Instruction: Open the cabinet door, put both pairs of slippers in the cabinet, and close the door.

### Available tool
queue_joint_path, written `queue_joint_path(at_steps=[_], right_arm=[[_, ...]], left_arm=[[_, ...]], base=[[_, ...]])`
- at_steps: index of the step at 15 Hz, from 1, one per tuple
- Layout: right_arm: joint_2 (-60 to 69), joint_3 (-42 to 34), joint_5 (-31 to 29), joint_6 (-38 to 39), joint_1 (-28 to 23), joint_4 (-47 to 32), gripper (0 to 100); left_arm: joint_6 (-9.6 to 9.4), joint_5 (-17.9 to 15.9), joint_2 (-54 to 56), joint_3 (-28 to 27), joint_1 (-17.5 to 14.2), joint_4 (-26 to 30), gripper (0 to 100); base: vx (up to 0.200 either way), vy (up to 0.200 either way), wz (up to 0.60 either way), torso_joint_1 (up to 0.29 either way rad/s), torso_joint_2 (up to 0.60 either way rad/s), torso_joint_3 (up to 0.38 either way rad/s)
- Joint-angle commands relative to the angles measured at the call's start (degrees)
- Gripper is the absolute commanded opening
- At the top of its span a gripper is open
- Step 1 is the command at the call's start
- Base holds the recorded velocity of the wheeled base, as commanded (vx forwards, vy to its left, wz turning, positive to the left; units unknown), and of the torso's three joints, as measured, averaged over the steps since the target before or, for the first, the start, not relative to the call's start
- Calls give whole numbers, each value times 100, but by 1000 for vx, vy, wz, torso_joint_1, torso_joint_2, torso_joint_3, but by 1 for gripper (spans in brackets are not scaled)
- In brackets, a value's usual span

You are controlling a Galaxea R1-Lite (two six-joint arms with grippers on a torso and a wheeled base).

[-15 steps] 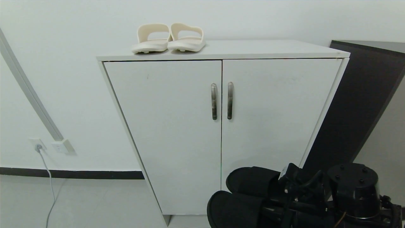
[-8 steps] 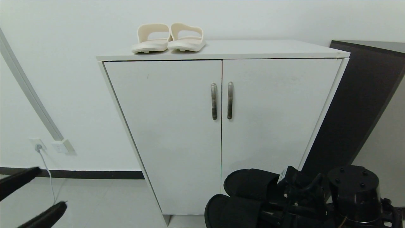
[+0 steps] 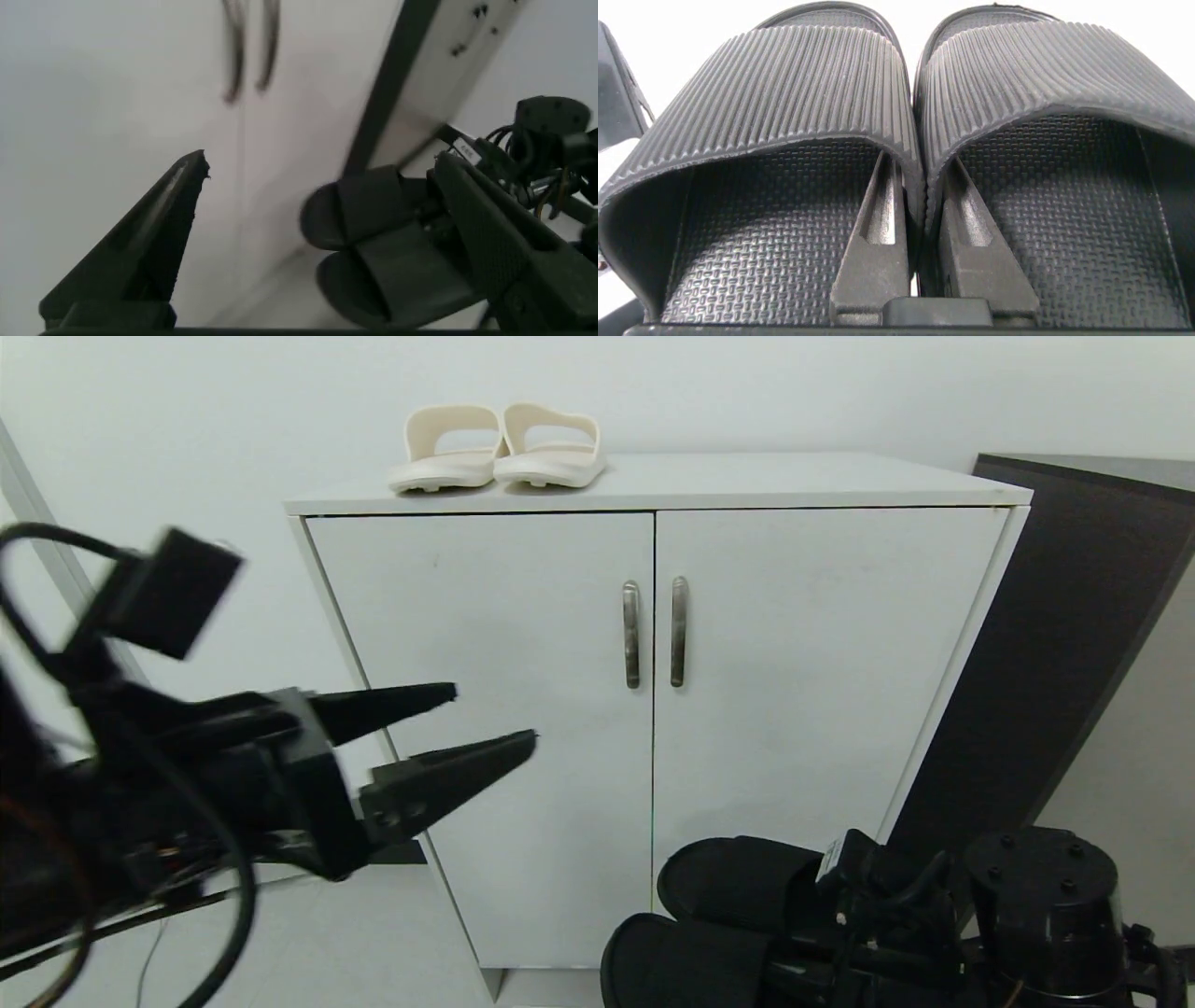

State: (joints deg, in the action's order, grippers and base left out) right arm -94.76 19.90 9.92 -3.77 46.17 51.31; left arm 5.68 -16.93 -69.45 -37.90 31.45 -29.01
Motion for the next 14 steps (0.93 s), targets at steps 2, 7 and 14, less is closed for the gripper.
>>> queue_joint_path(at_steps=[2, 7, 14], right_arm=[[1, -12, 1, -10, 6, 2, 0], [-16, -30, 1, -1, 33, 2, 0], [-16, -65, 10, -10, 42, 2, 0]], left_arm=[[74, 138, -1246, -903, 617, -113, 100], [249, -126, -2301, -1923, 1003, -87, 100], [1427, -1225, -2767, -2793, 880, 98, 100]], base=[[0, 0, 0, 0, 0, 0], [0, 0, 0, 0, 0, 0], [0, 0, 0, 0, 0, 0]])
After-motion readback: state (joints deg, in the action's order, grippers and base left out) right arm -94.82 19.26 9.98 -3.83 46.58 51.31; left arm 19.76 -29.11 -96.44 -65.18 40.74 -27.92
